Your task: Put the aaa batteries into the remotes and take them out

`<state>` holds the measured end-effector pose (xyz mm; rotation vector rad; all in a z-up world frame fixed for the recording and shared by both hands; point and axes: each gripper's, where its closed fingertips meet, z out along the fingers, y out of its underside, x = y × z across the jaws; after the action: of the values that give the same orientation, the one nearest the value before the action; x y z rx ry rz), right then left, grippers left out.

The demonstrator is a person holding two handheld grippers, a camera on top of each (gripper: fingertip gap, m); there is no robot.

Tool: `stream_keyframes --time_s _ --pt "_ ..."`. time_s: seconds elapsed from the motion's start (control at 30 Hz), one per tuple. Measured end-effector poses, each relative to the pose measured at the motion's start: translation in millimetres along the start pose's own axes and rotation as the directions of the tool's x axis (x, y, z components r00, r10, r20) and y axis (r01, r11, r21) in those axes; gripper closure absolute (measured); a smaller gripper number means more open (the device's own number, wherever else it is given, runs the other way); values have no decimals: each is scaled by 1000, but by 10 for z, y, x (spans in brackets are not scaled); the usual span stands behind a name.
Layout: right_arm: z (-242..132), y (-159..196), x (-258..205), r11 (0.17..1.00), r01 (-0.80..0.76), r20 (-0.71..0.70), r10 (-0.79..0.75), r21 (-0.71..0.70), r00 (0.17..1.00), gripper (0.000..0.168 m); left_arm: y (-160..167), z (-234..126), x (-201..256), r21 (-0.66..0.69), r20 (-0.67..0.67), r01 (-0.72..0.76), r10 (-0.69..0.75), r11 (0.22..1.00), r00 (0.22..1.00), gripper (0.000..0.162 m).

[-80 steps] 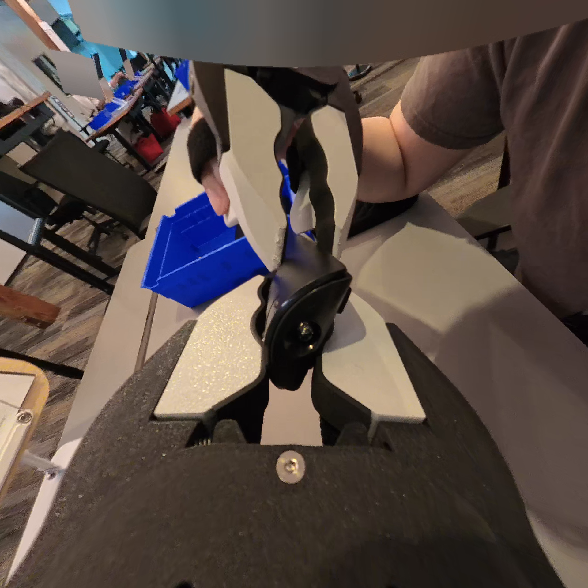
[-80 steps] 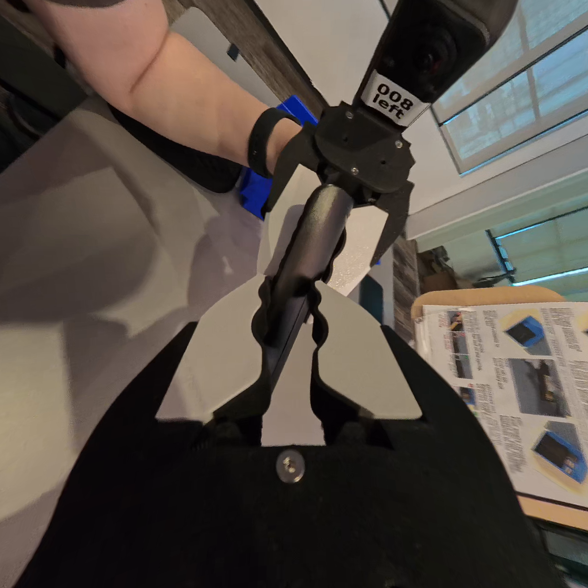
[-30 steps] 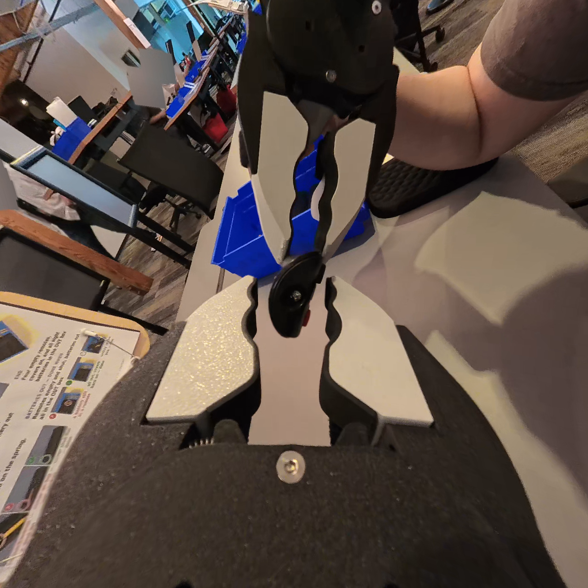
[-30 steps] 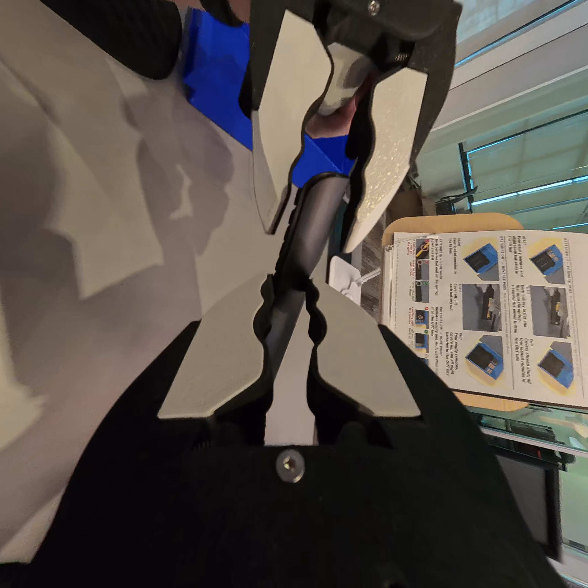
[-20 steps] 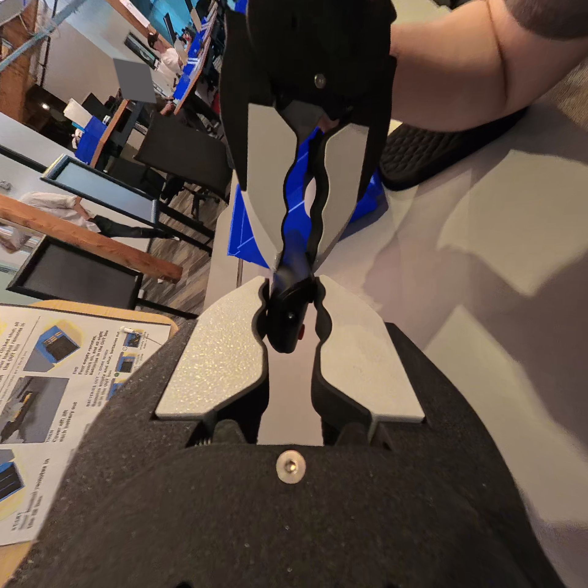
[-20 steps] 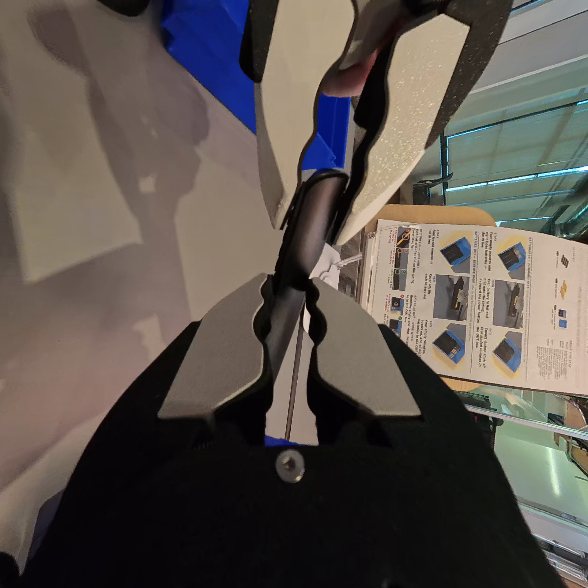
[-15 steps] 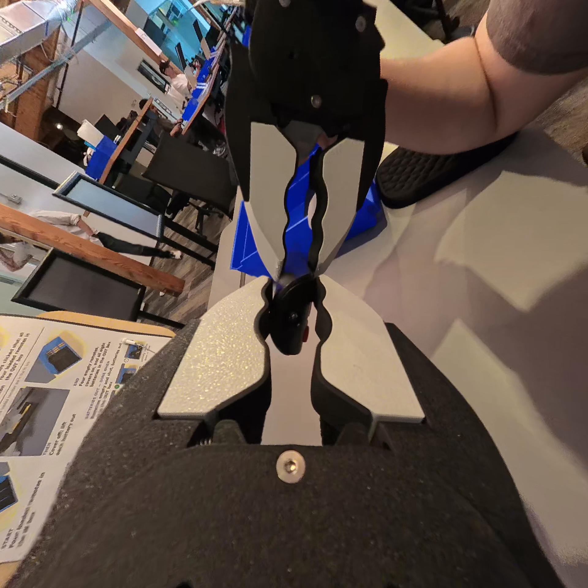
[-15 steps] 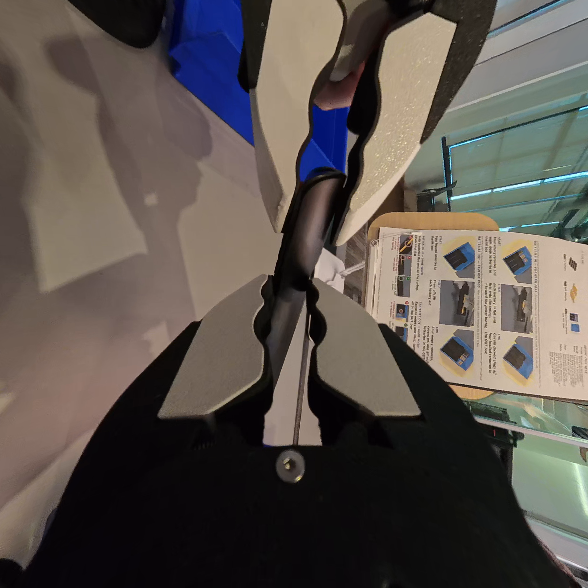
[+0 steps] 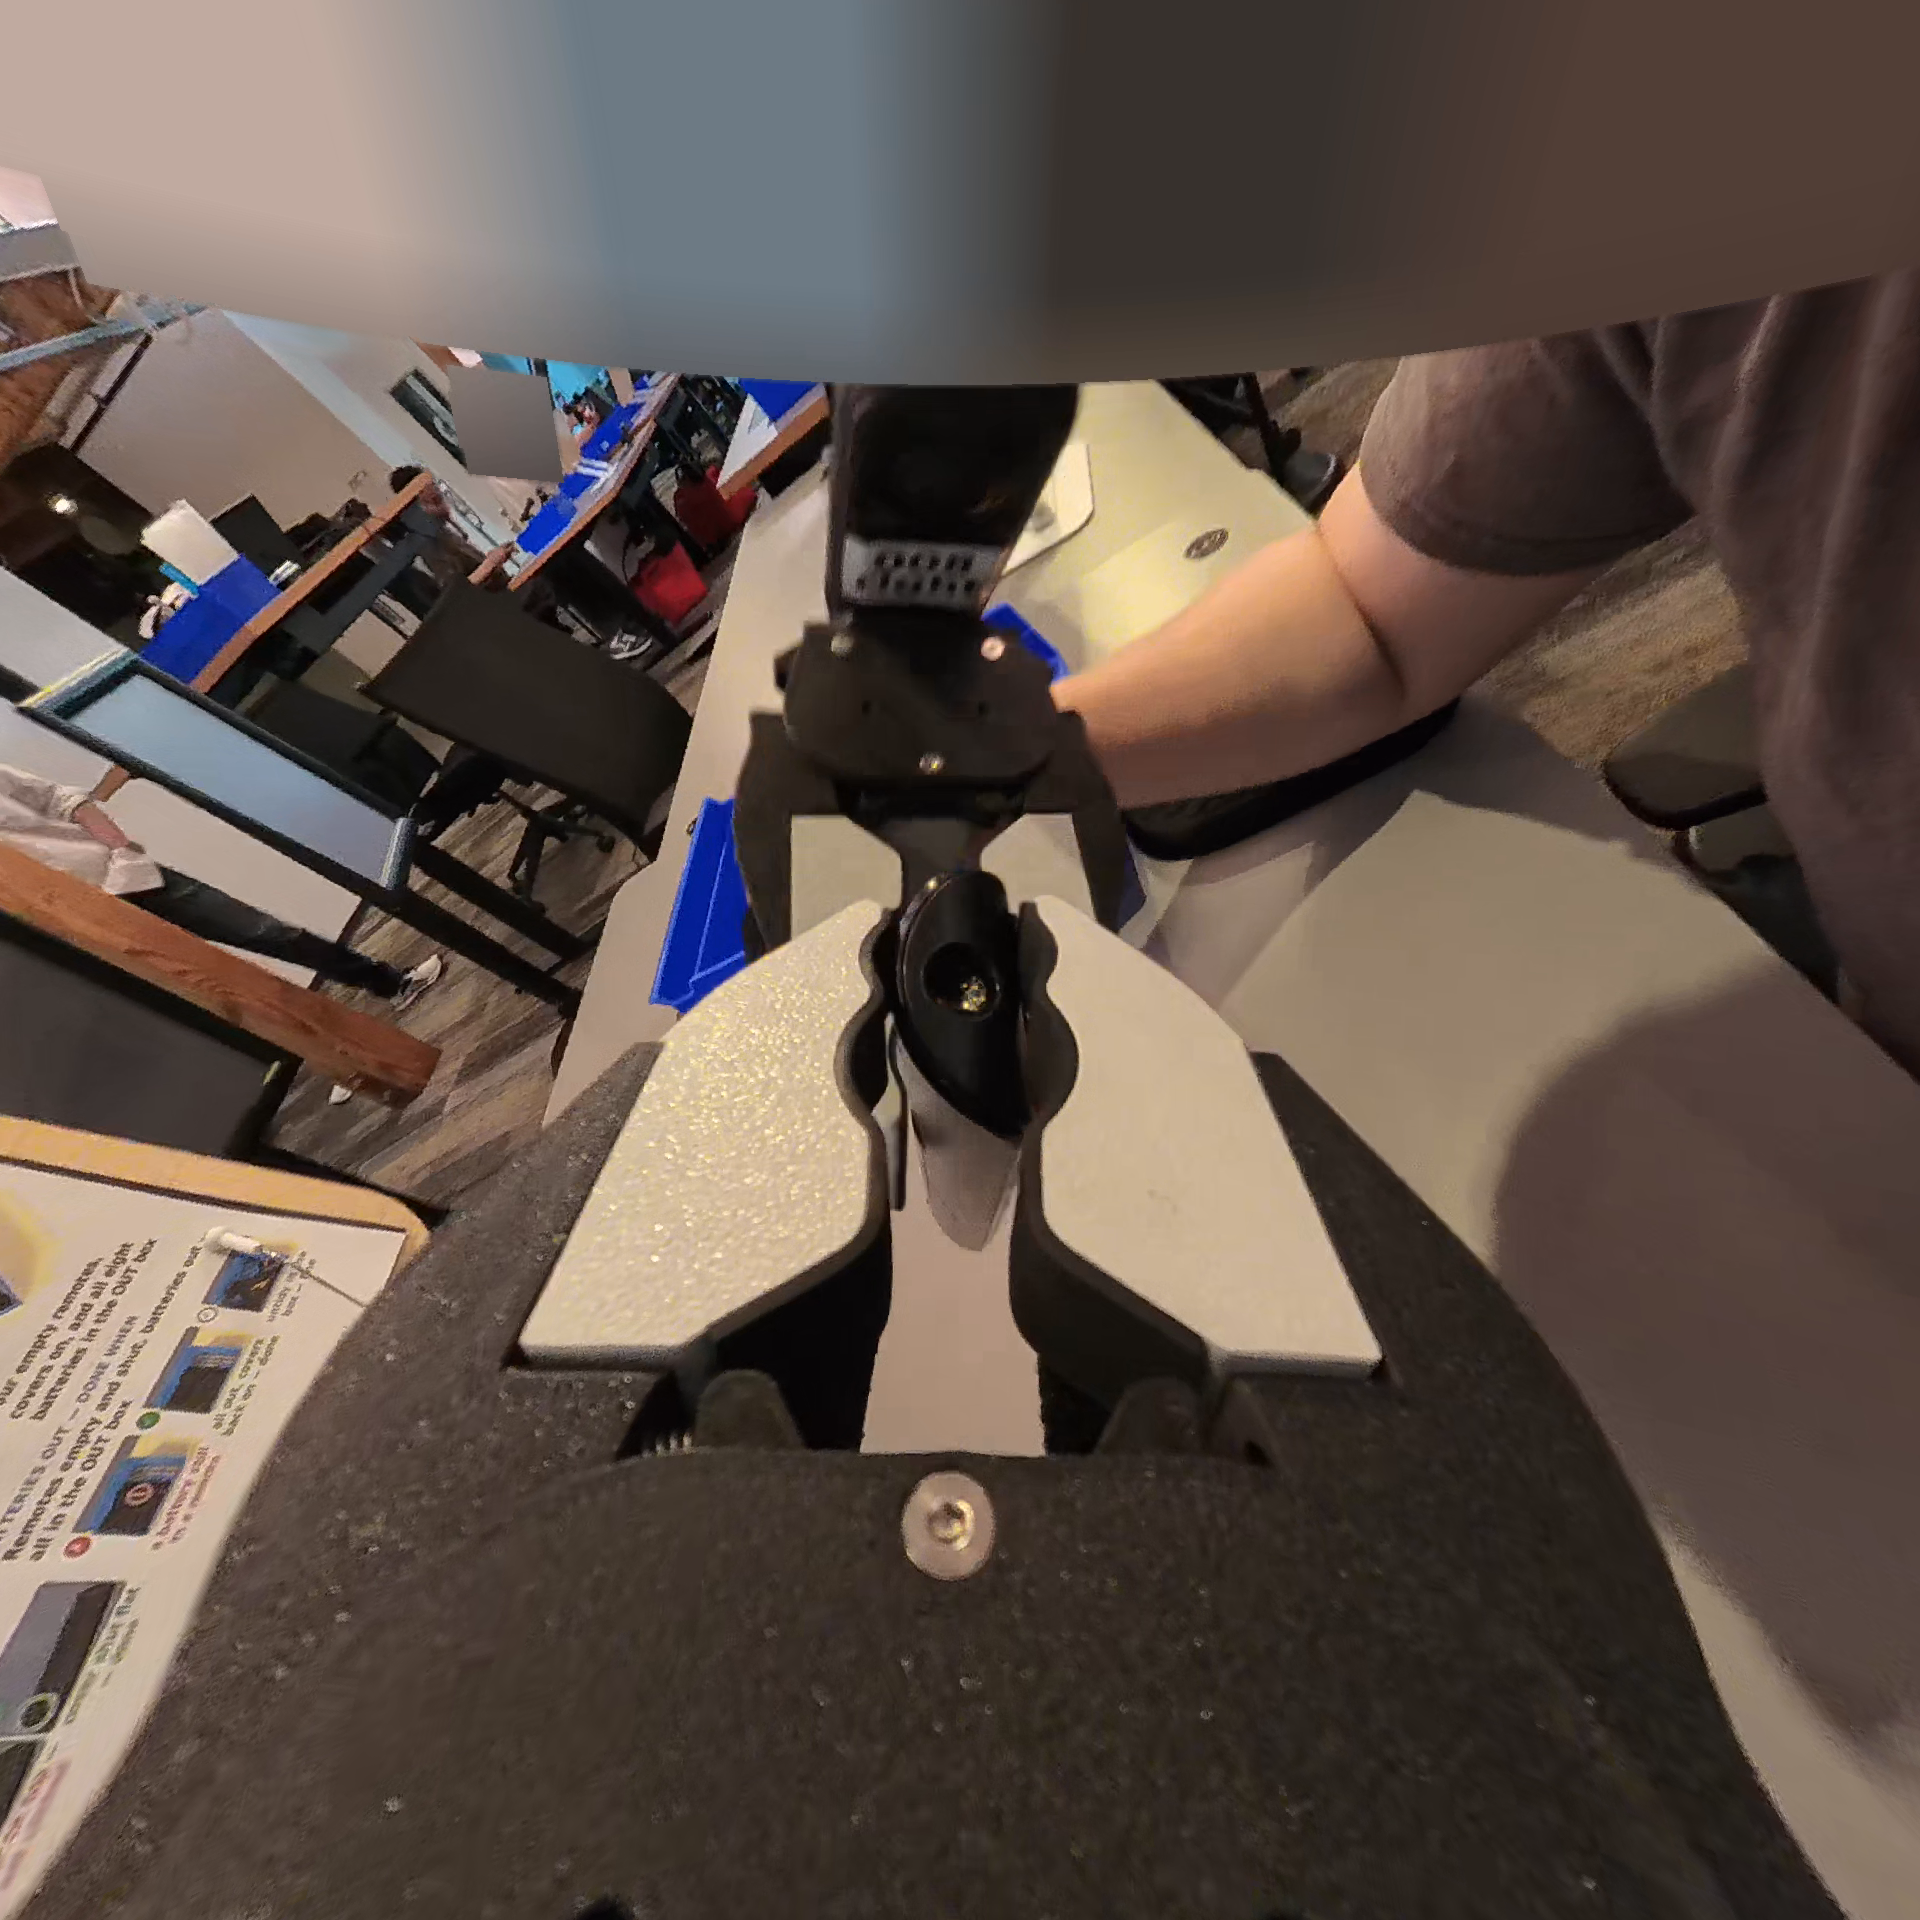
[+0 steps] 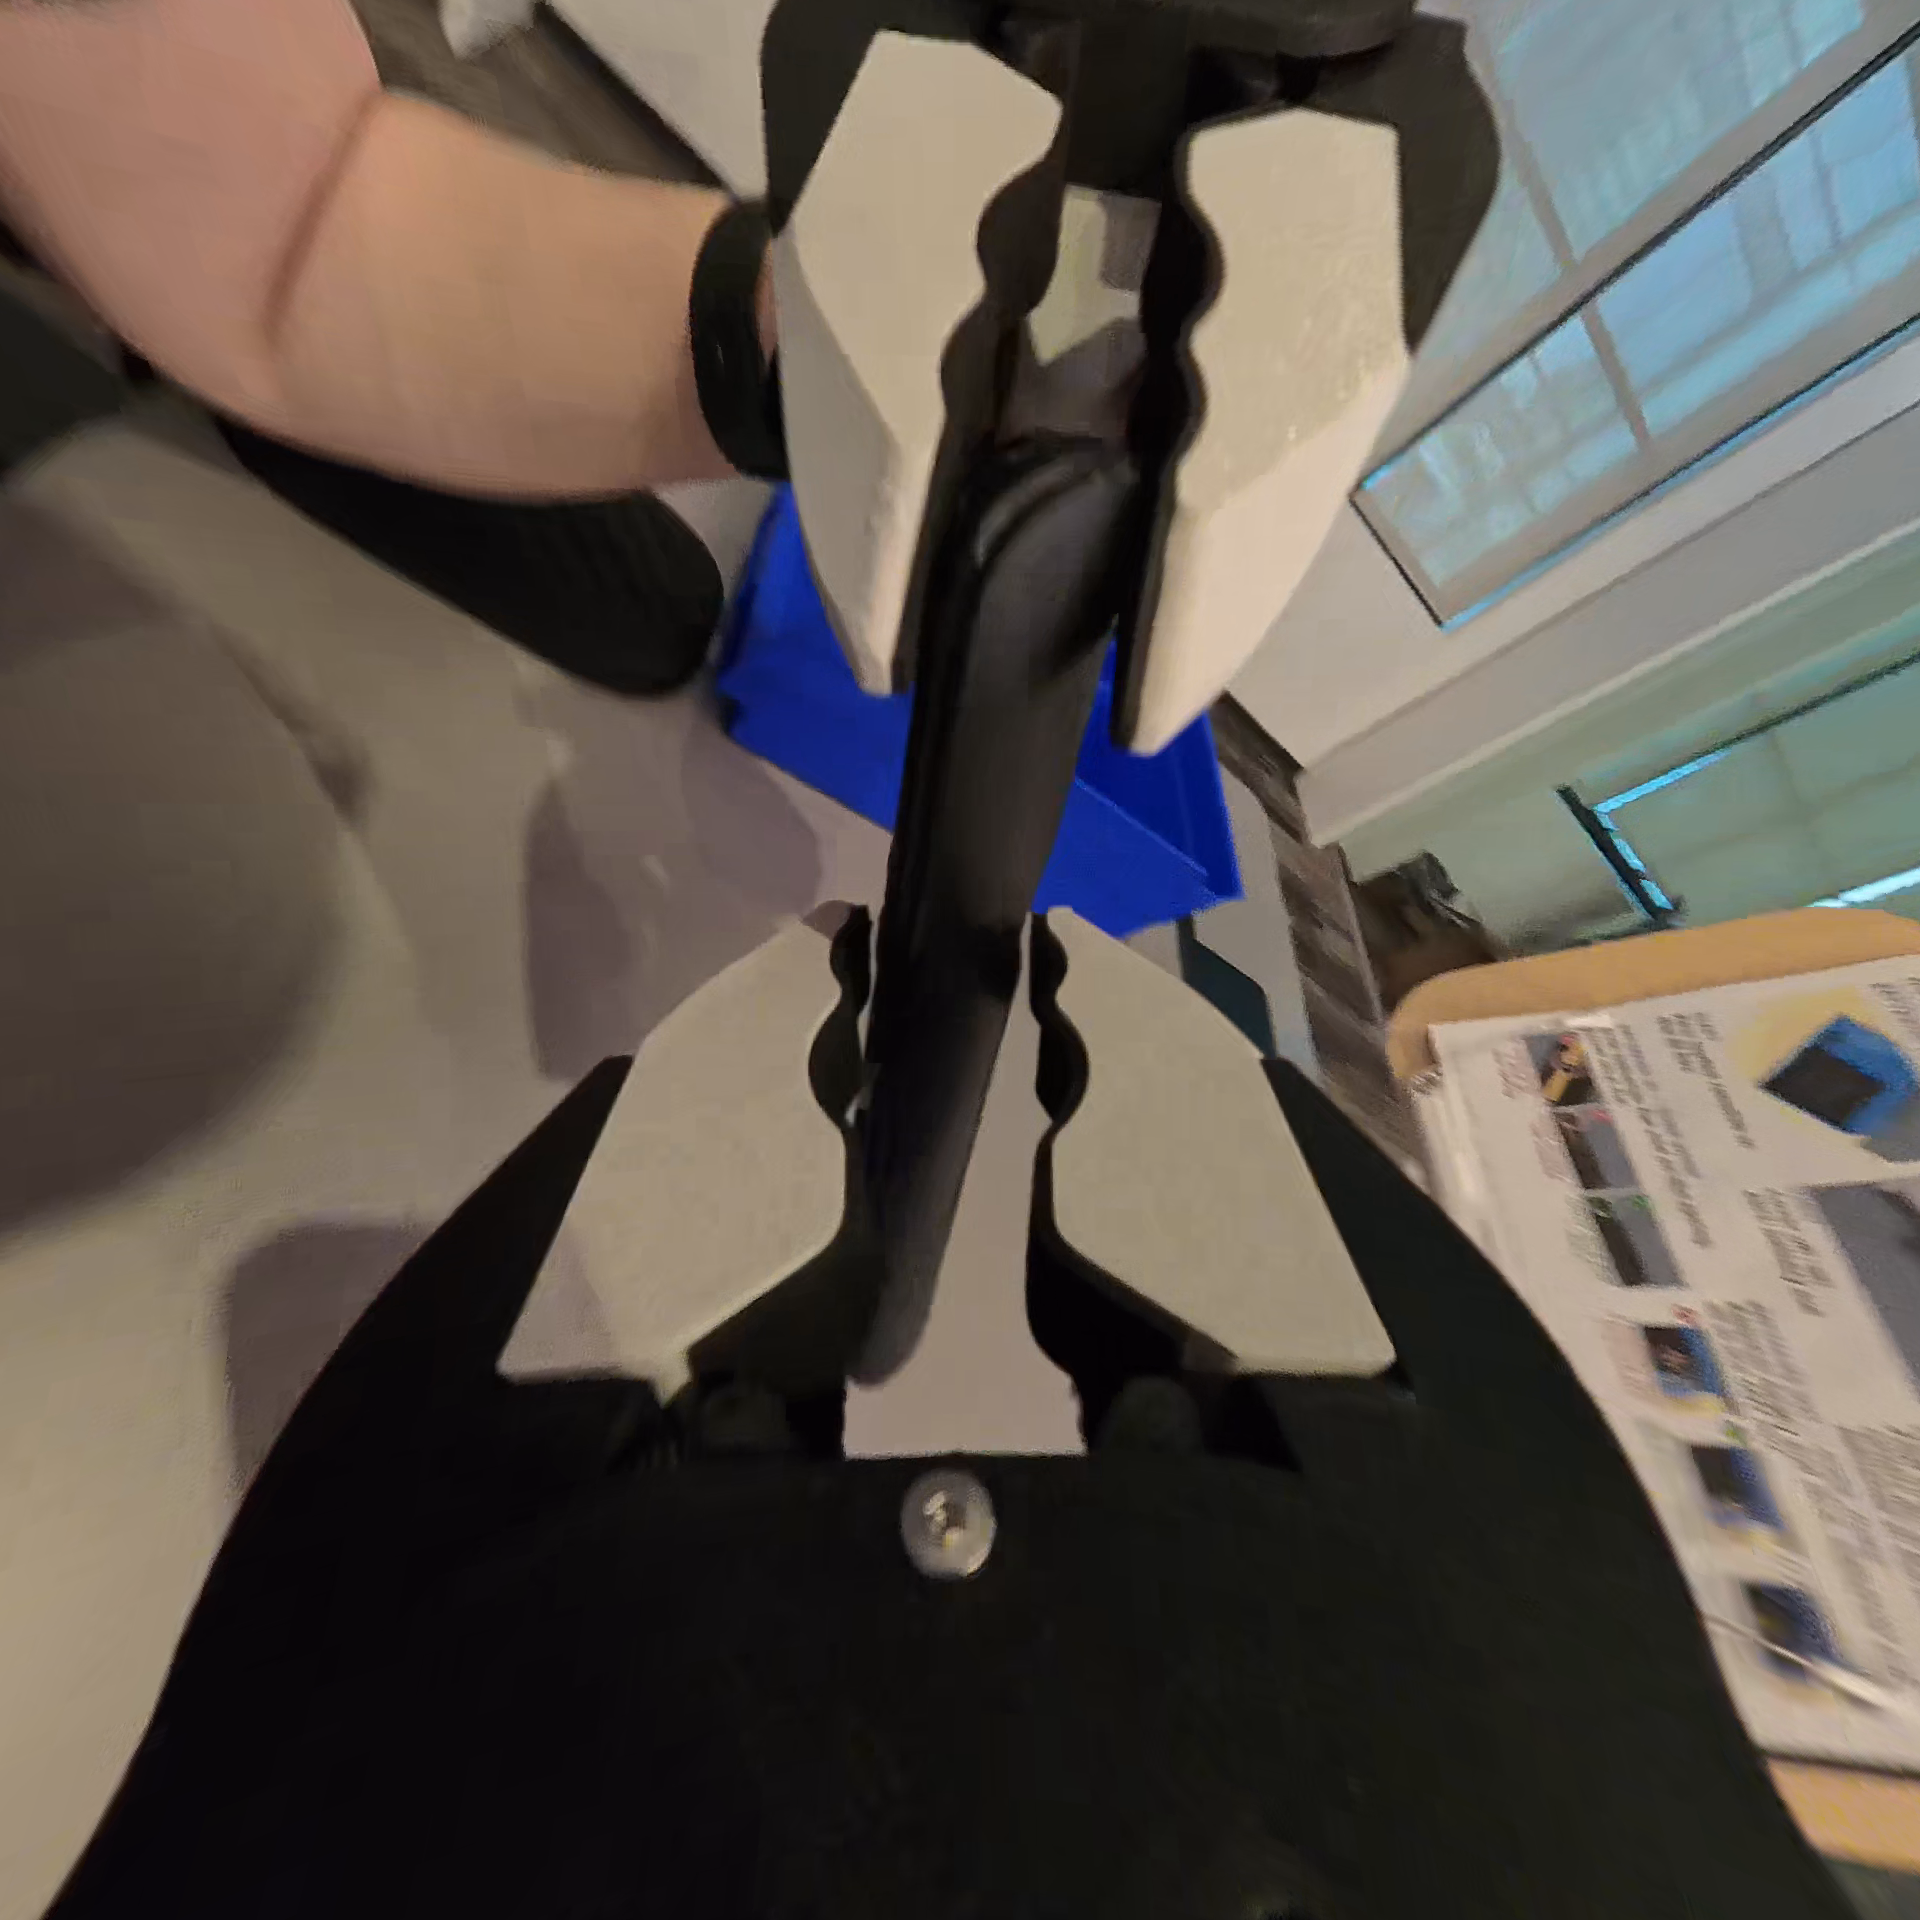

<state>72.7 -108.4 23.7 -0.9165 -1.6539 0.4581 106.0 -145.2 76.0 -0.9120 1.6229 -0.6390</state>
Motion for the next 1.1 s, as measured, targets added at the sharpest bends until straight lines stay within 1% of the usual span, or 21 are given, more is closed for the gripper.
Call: stream_keyframes --time_s 0.07,0.1,0.17,0.2,0.23,0.27,0.3,0.33,0.37,0.4,0.47,0.5,0.57,0.67,0.73,0.77,0.8,0.9,0.97,1.1 --pt "-10 -51 17 996 -40 2 40 77 999 141 -36 -39 -17 29 0 10 -10 1000 1000 141" --pt "-21 -54 32 995 -59 5 59 81 998 141 -36 -52 -34 35 3 20 -20 999 1000 141" --pt "-34 -18 106 998 -63 -38 65 29 997 142 -28 -58 -88 57 15 52 -53 997 998 141" --pt "-44 16 173 999 -41 -94 40 -9 995 142 -13 -64 -142 70 34 79 -82 994 996 139" --pt "-66 69 268 998 -20 -167 9 -63 986 142 22 -75 -234 74 74 115 -121 991 990 136" --pt "-103 138 377 991 2 -245 -35 -133 969 143 66 -94 -357 81 125 172 -181 982 975 126" --pt "-159 216 495 976 32 -323 -102 -216 941 143 110 -120 -476 100 166 251 -265 963 950 111" --pt "-234 287 620 950 63 -401 -188 -305 897 143 145 -145 -562 130 177 336 -355 933 918 97" --pt "-302 349 720 918 88 -452 -272 -388 849 143 183 -164 -633 159 179 411 -436 897 882 93" --pt "-341 409 776 884 105 -469 -338 -456 816 143 227 -177 -695 180 182 473 -502 862 845 92" --pt "-330 510 800 831 140 -453 -425 -538 783 143 329 -163 -755 185 193 543 -572 819 797 89" --pt "-305 539 792 812 165 -442 -461 -560 770 143 390 -142 -761 161 210 558 -580 814 787 89" --pt "-281 562 798 782 195 -437 -515 -592 738 143 563 -94 -756 67 278 569 -563 820 779 89" --pt "-293 577 827 755 195 -439 -547 -626 712 143 716 18 -673 -38 296 586 -551 810 780 88" --pt "-309 571 845 741 207 -441 -573 -639 690 143 781 56 -713 -42 341 578 -532 815 775 89" --pt "-306 573 844 734 215 -436 -583 -645 685 143 788 78 -713 -36 342 572 -528 820 778 91" --pt "-298 584 839 729 214 -430 -585 -650 687 143 786 109 -689 -33 323 577 -538 816 779 96" --pt "-247 579 810 714 240 -417 -610 -657 674 143 825 206 -621 -45 286 602 -567 797 772 101" --pt "-234 587 809 690 256 -405 -639 -677 654 143 857 233 -640 -38 305 612 -574 790 760 105" --pt "-252 600 834 673 273 -412 -671 -687 616 143 871 248 -674 -3 322 627 -593 779 739 107"
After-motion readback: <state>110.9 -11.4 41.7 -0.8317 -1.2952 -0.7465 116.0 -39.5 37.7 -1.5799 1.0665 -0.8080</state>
